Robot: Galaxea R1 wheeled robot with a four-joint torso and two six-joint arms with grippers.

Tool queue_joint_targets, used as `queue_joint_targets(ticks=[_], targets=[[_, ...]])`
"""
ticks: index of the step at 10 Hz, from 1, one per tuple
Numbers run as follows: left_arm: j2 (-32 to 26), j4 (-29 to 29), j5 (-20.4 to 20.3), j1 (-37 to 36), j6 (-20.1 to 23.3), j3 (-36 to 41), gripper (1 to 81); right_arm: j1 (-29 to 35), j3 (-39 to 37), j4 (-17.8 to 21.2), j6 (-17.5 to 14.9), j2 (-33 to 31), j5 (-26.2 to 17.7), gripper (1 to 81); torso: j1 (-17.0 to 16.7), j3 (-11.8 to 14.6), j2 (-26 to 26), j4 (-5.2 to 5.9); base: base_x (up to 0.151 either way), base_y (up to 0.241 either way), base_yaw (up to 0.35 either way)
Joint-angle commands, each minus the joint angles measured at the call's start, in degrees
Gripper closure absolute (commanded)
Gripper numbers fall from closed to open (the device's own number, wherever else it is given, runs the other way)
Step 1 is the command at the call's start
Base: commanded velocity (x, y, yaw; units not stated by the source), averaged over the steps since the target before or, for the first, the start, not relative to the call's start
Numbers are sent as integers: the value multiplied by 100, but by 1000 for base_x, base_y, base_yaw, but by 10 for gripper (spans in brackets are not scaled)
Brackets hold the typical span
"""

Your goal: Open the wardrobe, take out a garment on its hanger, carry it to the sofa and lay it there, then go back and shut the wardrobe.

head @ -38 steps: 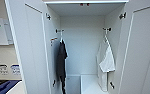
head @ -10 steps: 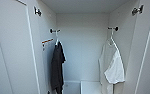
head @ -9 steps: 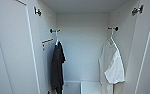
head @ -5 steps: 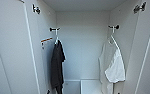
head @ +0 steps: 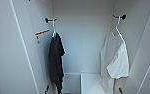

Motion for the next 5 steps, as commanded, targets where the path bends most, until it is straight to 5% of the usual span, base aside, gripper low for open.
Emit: queue_joint_targets(ticks=[1,5], targets=[[84,4,400,-229,19,-55,10,279,24,-13,-10,25,-305,10,0,0,0,0,0,0,0],[-397,47,488,-360,45,759,10,260,25,-5,-10,-28,-314,10,2,2,2,0,0,0,0]])
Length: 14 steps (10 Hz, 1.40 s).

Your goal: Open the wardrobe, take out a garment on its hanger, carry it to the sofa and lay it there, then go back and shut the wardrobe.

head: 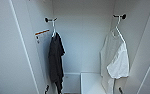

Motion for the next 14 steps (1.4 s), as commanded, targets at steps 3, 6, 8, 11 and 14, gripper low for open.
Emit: queue_joint_targets(ticks=[3,6,8,11,14], targets=[[-1315,-6,342,-614,15,2286,10,231,29,-3,-8,-6,-297,10,0,-2,0,-539,0,0,0],[-1563,-15,342,-974,6,2570,10,222,29,-21,-8,-6,-297,10,2,-2,0,-932,0,0,0],[-1825,-24,359,-1334,-20,3008,10,222,29,-21,-8,-6,-297,10,2,-2,0,-806,0,0,0],[-1967,-296,720,-1976,-11,3326,10,222,29,5,-8,-6,-297,10,-5,-5,-2,-987,0,0,0],[-1207,-270,570,-2170,-3,2349,10,258,29,32,-8,-6,-297,10,-5,-5,-7,-987,0,0,0]])
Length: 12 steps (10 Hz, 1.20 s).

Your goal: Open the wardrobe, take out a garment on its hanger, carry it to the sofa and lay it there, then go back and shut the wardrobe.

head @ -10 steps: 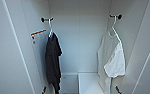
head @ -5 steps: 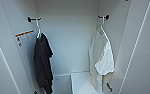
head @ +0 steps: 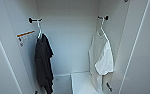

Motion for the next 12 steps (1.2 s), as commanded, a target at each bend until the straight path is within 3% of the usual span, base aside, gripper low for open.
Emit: queue_joint_targets(ticks=[1,3,5,9,12], targets=[[742,-95,278,-1336,10,-1197,10,293,29,39,-4,-8,-299,10,10,0,0,0,0,0,0],[1400,-43,287,-1064,80,-2407,10,302,20,40,-4,-35,-299,10,10,0,-2,0,0,0,0],[1629,-87,278,-1002,54,-2920,10,355,38,22,-4,-8,-299,10,10,0,-2,-2,0,0,0],[1516,-183,550,-1774,1,-2490,10,320,20,22,-4,-8,-299,10,28,-2,9,-4,0,0,0],[1069,-245,823,-2284,-8,-1395,10,320,20,48,-4,-17,-299,10,30,-2,11,-4,0,0,0]])
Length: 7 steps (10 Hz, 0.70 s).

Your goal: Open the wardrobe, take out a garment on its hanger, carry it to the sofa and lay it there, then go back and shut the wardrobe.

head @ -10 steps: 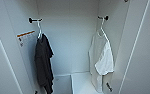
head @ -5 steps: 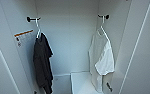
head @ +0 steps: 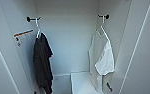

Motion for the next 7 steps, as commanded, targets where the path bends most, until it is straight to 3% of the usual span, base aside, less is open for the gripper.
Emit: queue_joint_targets(ticks=[1,4,7], targets=[[-392,-231,724,-1176,-12,1545,10,286,40,18,-5,-6,-301,10,-2,0,0,0,0,0,0],[-753,-530,1076,-1800,-12,2452,10,303,31,35,-5,3,-301,10,2,-2,2,0,0,0,0],[-771,-715,1427,-2372,-12,2576,10,303,22,35,3,11,-301,10,5,-4,4,0,0,0,0]])
